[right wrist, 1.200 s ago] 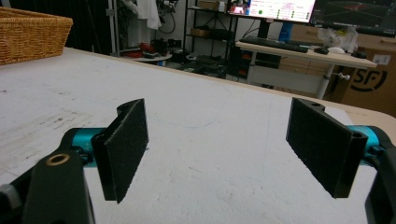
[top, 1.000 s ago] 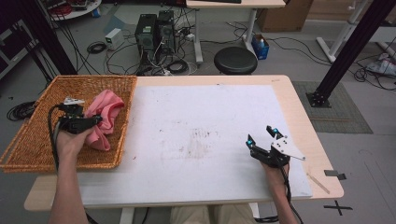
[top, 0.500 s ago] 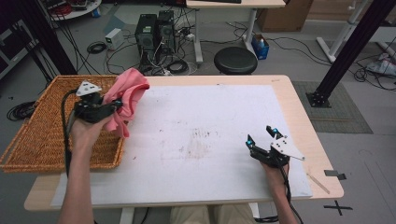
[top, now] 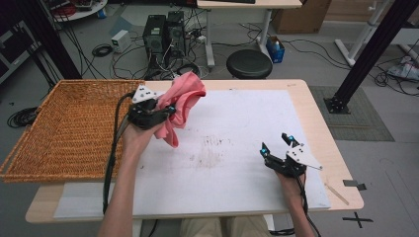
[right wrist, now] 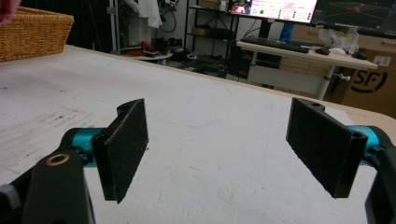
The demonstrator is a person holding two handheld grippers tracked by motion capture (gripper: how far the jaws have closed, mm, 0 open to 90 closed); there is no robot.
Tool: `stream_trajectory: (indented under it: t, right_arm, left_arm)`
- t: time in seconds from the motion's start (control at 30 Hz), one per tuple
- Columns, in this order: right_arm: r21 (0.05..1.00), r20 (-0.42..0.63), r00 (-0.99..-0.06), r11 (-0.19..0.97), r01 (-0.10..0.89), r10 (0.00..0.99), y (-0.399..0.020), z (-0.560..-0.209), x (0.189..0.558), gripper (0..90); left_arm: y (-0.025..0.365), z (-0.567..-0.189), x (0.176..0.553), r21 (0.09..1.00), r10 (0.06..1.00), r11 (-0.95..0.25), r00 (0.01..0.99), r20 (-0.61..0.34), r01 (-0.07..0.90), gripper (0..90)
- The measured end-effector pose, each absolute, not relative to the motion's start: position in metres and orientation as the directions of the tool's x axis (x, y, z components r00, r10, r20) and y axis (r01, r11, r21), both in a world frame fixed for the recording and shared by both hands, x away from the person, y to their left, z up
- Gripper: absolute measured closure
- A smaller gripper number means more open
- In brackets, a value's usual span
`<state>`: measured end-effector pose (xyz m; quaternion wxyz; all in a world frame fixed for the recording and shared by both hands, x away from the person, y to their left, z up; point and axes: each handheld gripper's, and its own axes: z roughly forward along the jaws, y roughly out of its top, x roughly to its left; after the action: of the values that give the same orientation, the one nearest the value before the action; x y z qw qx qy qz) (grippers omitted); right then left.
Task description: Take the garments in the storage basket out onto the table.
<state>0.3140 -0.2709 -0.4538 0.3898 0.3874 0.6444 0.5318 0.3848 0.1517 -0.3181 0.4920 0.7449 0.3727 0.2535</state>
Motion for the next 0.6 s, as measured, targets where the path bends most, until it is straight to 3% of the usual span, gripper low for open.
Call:
stream_trajectory:
  t: [0.6]
  right_arm:
    - [0.987,-0.098,-0.399,0.141,0.08,0.912,-0.271,-0.454,0.314,20.6]
  left_arm:
    - [0.039,-0.394,0.401,0.907,0.686,-0.245,0.722,-0.088,0.344,68.3]
